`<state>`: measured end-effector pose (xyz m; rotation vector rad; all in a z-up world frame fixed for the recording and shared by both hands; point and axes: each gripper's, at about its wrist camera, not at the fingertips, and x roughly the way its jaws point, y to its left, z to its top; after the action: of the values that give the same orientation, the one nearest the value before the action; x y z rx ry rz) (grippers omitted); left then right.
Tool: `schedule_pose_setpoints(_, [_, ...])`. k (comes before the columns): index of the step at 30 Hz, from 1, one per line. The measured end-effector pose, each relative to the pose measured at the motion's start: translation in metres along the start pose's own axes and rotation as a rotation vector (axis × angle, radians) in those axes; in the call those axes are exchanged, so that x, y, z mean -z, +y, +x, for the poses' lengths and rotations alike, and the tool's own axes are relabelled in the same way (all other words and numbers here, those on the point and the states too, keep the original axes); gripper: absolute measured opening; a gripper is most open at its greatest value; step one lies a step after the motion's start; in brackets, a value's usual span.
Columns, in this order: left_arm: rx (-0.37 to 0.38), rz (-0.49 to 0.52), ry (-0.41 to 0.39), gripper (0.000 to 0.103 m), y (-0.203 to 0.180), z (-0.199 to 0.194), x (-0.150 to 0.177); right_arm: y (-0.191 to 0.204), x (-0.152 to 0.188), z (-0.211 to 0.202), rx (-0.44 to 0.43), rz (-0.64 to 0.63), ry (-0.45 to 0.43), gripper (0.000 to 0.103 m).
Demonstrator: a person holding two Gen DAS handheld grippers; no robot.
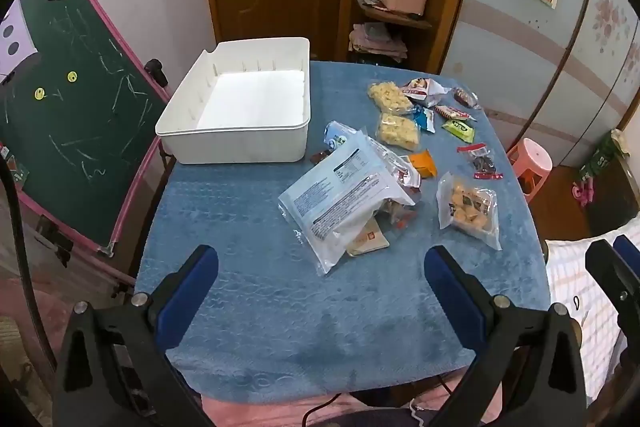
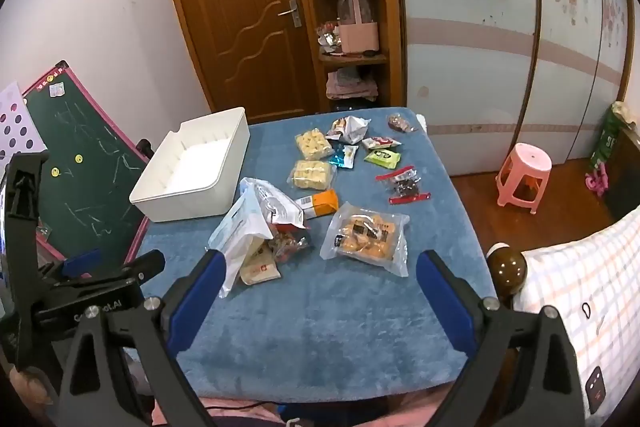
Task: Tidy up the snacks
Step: 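Move both grippers toward the snack pile on the table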
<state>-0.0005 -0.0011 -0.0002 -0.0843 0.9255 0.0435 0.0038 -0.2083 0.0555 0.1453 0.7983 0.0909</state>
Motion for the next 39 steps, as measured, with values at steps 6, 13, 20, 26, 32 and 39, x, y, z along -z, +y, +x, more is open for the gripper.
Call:
schedule_pose_setpoints(6, [0.022,0.009,0.016,0.102,-0.003,0.001,0.005,0.0,0.004,0.004,-0.031,0.016,-0.009,0.097])
schedule_pose_setpoints(13, [0.018,0.024,0.017,0.102,-0.005,0.0,0.0,0.0,0.001,0.001,-0.03,-0.001,0.01,0.097])
schedule_pose_setpoints(20, [0.018,0.045,0.029,0.102,-0.01,-0.002,-0.002,0.0,0.005,0.001,-0.03,0.025,0.025,0.097])
schedule_pose_setpoints(26, [0.033,0.043,0.018,0.102,-0.008,-0.009,-0.001,0.006,0.004,-0.009,-0.008,0.001,0.013,0.097])
schedule_pose_setpoints(32, [0.024,0.039,-0.012,0.102,-0.005,-0.016,-0.004,0.011,-0.001,-0.011,0.005,-0.011,-0.005,0.097])
schedule_pose_setpoints(39, [0.026,0.053,-0.058,0.102,-0.004,-0.018,-0.009,0.013,-0.003,-0.001,0.018,-0.01,0.012,0.097])
